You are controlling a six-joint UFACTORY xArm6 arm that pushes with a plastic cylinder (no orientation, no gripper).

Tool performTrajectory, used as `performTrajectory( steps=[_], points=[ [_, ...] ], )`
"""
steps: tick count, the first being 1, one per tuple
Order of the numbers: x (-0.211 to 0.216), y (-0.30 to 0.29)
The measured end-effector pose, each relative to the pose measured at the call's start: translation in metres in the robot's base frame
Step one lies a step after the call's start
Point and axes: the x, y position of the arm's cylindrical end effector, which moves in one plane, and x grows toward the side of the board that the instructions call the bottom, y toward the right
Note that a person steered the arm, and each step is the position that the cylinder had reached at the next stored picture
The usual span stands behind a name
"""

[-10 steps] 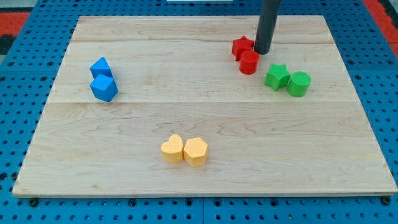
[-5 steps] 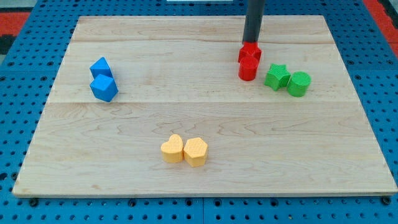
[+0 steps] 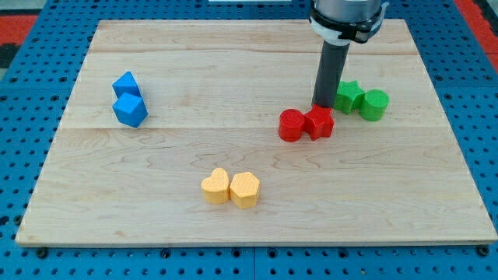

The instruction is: Move red star below green star

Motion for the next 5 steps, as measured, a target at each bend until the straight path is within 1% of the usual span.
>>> performTrajectory(
  steps=[1,2,3,4,5],
  points=[
    [0.0,-0.019],
    [-0.005,-0.025],
    [-0.019,-0.025],
    [-0.041,-0.042],
    [-0.043,-0.085]
  ],
)
